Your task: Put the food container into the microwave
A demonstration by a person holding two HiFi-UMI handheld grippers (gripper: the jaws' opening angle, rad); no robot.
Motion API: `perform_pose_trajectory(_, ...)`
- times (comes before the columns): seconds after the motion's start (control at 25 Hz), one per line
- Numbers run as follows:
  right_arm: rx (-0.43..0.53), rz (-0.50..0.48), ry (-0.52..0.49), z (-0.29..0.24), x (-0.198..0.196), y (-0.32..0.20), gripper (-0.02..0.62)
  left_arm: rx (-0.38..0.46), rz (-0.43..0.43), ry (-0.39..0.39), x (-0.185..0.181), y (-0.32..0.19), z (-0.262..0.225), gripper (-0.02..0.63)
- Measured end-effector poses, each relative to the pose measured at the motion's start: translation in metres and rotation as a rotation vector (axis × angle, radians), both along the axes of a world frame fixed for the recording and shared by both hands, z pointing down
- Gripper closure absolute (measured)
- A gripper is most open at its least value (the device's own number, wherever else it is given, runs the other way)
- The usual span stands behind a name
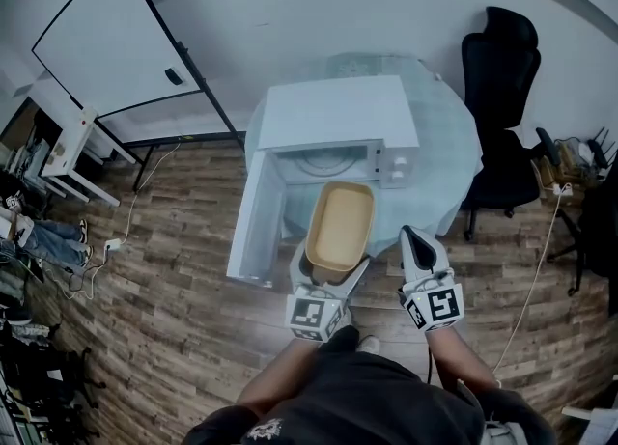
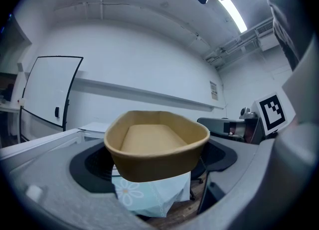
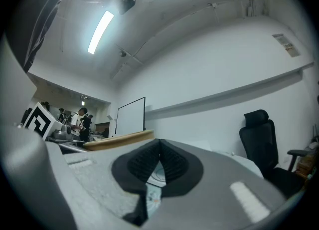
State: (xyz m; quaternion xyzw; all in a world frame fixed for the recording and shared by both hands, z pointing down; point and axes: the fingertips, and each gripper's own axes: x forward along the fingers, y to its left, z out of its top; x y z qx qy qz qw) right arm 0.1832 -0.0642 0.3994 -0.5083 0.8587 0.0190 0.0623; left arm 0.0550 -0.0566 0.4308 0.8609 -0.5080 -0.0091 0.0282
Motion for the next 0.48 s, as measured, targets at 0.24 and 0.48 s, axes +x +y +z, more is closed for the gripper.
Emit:
perform_pose_trajectory(0.24,0.007,-0.02,0.026,-0.002,-0.017,-0.038,0.594,-0.001,-0.014,0.019,-0.012,-0.031,0.005,0.081)
perform_pose_trajectory(0.48,0.0,-0.043,0.028,-0.006,-0.037,-0.079,0.594,-0.03,-0.032,0.03,-0.031,-0.063,0.019,0.081)
